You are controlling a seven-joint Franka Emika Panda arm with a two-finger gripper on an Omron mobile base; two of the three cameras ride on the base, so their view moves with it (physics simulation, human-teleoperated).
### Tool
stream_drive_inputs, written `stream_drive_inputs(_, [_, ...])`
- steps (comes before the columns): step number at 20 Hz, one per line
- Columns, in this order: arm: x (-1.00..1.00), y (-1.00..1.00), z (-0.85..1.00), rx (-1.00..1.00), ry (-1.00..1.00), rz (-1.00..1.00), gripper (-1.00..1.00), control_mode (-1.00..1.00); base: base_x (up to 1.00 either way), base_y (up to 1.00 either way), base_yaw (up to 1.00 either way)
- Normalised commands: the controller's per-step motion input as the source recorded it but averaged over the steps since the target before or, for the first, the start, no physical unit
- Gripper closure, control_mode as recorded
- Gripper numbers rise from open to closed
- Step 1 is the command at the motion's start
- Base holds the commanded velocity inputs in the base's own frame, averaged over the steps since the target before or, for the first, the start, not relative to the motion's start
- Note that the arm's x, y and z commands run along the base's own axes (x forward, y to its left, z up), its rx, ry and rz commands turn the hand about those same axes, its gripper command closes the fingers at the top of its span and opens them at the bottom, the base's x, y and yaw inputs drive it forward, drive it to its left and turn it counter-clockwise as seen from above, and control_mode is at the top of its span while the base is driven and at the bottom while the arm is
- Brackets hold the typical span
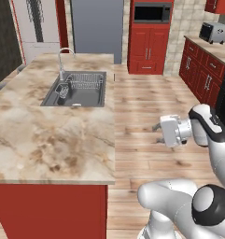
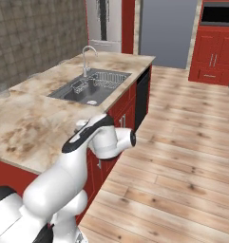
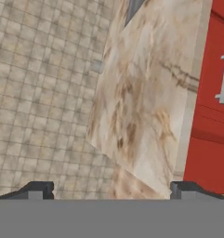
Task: Take a straw from the drawer in front and place it inside the glass cup on the dining counter.
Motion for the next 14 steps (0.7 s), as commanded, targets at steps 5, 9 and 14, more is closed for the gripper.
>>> stream_drive_inputs(5, [0.02,0.0,-0.23,0.01,0.11,0.0,-1.0,-1.0,0.0,0.0,0.0])
stream_drive_inputs(9, [0.18,0.0,-0.34,0.0,0.06,0.0,-1.0,-1.0,0.0,0.0,0.0])
stream_drive_inputs(14, [0.19,0.0,-0.44,0.0,0.0,0.0,-1.0,-1.0,0.0,0.0,0.0])
